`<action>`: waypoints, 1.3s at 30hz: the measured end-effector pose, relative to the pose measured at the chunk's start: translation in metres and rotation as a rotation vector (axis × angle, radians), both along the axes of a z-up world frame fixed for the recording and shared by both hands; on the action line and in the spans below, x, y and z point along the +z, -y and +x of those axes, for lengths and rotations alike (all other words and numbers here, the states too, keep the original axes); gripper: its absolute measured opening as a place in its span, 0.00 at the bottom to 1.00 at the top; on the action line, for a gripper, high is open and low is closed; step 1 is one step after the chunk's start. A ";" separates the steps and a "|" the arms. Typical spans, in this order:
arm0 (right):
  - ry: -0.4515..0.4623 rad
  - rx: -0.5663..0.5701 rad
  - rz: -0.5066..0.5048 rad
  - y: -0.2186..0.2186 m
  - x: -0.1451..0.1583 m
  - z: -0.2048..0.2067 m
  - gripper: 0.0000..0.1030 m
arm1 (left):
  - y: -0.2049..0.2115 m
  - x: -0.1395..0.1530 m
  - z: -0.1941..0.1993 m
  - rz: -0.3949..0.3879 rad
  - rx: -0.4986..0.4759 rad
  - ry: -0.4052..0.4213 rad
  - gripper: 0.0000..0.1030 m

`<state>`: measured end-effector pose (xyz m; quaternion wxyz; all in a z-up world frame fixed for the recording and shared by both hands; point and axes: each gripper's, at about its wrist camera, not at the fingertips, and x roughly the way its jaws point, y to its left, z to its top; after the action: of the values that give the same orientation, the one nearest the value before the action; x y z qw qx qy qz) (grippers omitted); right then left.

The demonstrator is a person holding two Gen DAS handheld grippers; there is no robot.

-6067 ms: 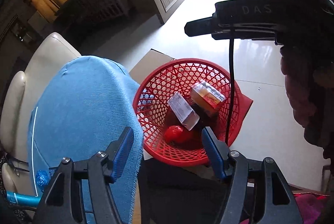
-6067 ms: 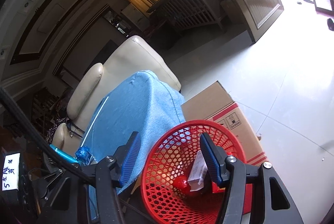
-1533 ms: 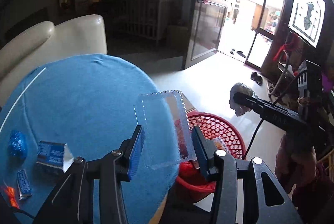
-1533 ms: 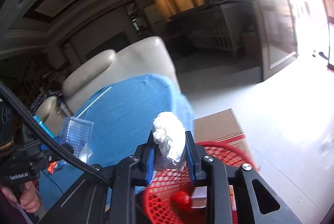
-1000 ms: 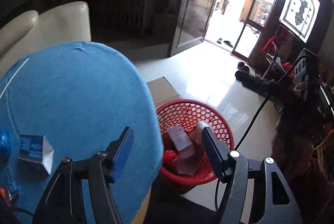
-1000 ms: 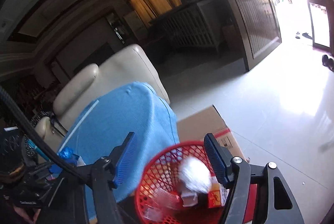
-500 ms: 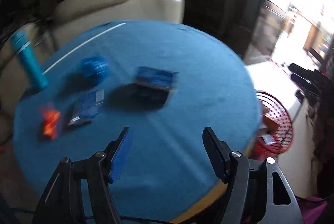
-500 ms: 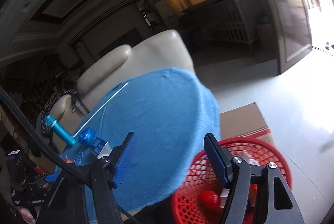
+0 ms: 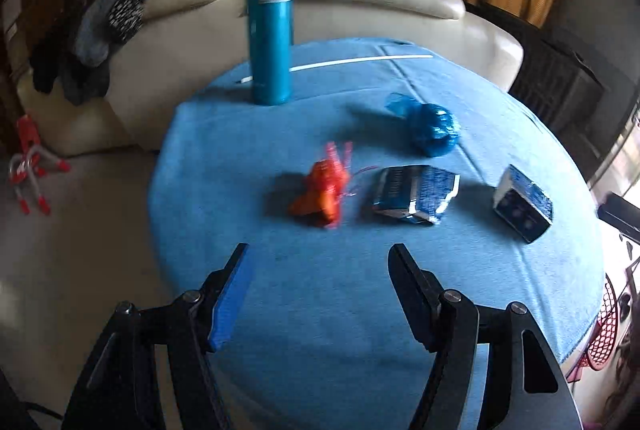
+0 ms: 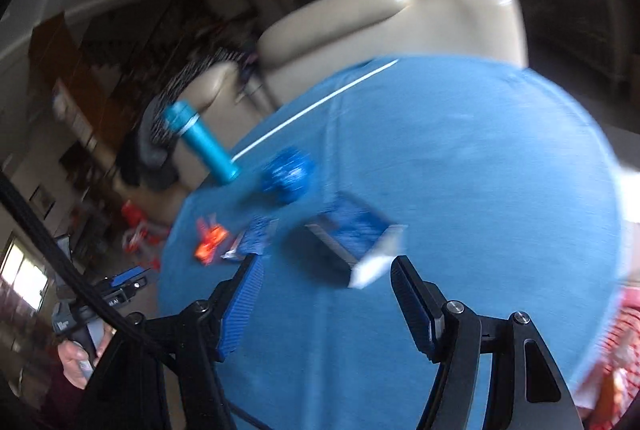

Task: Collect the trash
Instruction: 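Move the right tool to the blue-printed wrapper and grasp it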

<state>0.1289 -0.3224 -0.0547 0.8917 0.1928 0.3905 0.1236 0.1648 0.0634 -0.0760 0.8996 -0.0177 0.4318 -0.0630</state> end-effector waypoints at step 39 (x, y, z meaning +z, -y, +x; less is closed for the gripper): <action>-0.219 0.214 -0.486 -0.257 -0.108 0.170 0.51 | -0.083 -0.006 -0.003 -0.007 0.124 0.013 0.68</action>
<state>0.2992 -0.0650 -0.1623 0.8462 -0.0566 0.5207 0.0984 0.1620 0.1462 -0.0815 0.9045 -0.0474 0.4237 -0.0088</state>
